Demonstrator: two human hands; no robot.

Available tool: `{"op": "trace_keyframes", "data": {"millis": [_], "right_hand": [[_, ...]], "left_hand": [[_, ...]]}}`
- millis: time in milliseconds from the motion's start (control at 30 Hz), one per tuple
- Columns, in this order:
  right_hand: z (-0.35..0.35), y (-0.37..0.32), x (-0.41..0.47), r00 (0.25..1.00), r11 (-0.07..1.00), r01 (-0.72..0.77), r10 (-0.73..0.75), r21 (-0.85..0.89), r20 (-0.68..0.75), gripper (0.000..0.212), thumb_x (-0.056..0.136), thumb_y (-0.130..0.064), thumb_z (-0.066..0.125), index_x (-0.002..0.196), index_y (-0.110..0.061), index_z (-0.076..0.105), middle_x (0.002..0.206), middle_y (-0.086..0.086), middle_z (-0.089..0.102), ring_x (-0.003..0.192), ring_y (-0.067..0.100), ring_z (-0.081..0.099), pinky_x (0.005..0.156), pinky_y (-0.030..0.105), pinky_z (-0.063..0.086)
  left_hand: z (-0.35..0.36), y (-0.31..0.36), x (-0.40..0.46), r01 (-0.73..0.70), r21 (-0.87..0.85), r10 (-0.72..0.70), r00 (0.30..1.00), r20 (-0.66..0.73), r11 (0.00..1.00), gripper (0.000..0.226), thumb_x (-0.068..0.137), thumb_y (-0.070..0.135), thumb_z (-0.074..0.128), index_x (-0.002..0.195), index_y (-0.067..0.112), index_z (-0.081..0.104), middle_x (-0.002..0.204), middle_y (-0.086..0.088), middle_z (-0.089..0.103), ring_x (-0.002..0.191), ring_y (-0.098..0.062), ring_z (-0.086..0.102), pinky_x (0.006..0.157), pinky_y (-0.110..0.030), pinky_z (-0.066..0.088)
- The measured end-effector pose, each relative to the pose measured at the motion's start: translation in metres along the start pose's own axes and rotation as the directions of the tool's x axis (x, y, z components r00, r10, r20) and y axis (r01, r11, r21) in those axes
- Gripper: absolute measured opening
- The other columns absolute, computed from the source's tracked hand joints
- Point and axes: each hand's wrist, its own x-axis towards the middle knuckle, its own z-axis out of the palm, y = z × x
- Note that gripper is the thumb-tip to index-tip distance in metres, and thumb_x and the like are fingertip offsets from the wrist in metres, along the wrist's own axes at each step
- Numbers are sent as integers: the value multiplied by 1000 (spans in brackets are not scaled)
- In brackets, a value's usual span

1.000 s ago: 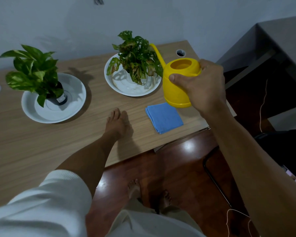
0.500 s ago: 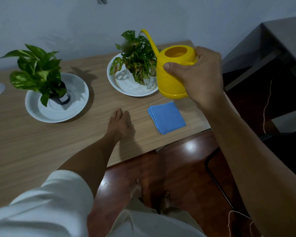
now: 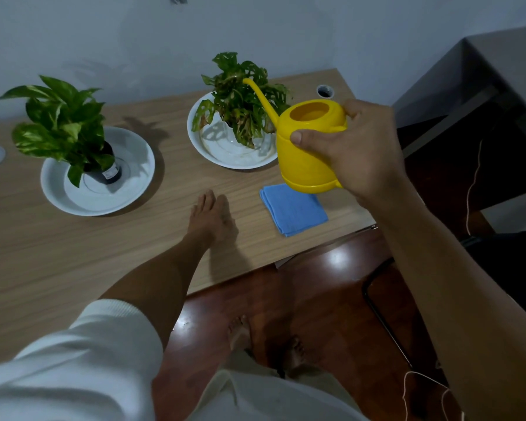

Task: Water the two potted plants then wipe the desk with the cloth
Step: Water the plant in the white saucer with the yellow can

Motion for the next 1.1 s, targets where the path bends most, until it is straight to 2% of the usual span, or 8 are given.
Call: {"op": "trace_keyframes", "data": {"millis": [133, 267, 500, 567, 733, 800, 967, 1100], "right_hand": [[-6, 0, -3, 1000, 1000, 6, -6, -28, 12, 34, 68, -43, 95, 88, -34, 69, 93, -8, 74, 89, 15, 73, 82, 39, 61], [-11, 2, -6, 1000, 999, 7, -7, -53, -9, 36, 69, -42, 95, 92, -32, 69, 90, -8, 71, 86, 13, 70, 76, 30, 55], [-12, 1, -7, 999, 998, 14, -16, -62, -35, 41, 71, -43, 93, 102, -29, 71, 99, -6, 74, 94, 17, 72, 85, 38, 60], [-10, 2, -4, 999, 999, 14, -16, -51, -48, 50, 67, -49, 92, 106, -24, 74, 103, -3, 76, 96, 18, 72, 87, 43, 61], [-4, -1, 3, 998, 999, 29, -30, -25, -63, 98, 52, -73, 83, 132, -17, 68, 118, 0, 74, 108, 20, 71, 92, 45, 61], [-2, -3, 5, 998, 1000, 28, -29, -14, -51, 103, 51, -74, 83, 133, -15, 67, 119, 1, 74, 109, 21, 71, 93, 45, 61], [-3, -2, 0, 999, 999, 37, -37, -3, 0, 48, 68, -47, 94, 105, -24, 71, 99, -5, 75, 91, 12, 72, 81, 35, 60], [-4, 1, -3, 998, 999, 45, -45, -11, 36, 41, 71, -42, 94, 100, -29, 69, 92, -14, 71, 84, 1, 67, 73, 24, 52]], "left_hand": [[0, 1, 0, -5, 1, 5, 1000, -3, 1000, 73, 99, 42, 50, 161, 23, 17, 173, -15, -4, 161, -34, -7, 130, -51, 4], [2, -3, 3, -28, 28, 28, 1000, -5, 999, 72, 101, 44, 50, 161, 21, 18, 173, -17, -2, 161, -37, -4, 129, -53, 8], [1, -1, 0, -23, 24, 23, 1000, -7, 999, 72, 101, 43, 51, 161, 20, 19, 173, -17, -1, 161, -37, -3, 129, -53, 8], [-1, 2, -3, -14, 8, 14, 1000, -10, 1000, 70, 100, 40, 51, 159, 20, 22, 173, -17, -1, 161, -36, -4, 130, -53, 7], [-1, 3, -4, -21, -10, 20, 999, -26, 1000, 65, 99, 37, 51, 156, 21, 26, 173, -18, 1, 161, -37, -2, 130, -53, 7], [-2, 2, -4, -21, -10, 21, 1000, -18, 1000, 66, 100, 38, 50, 158, 21, 24, 173, -18, 0, 161, -36, -4, 130, -53, 6], [-4, 5, -6, -17, -5, 16, 1000, -11, 1000, 67, 101, 38, 50, 159, 20, 22, 173, -17, -3, 161, -35, -5, 130, -52, 4], [-3, 2, -3, -14, 9, 14, 1000, 3, 1000, 70, 101, 41, 49, 161, 21, 19, 173, -15, -4, 161, -34, -7, 130, -52, 4]]}}
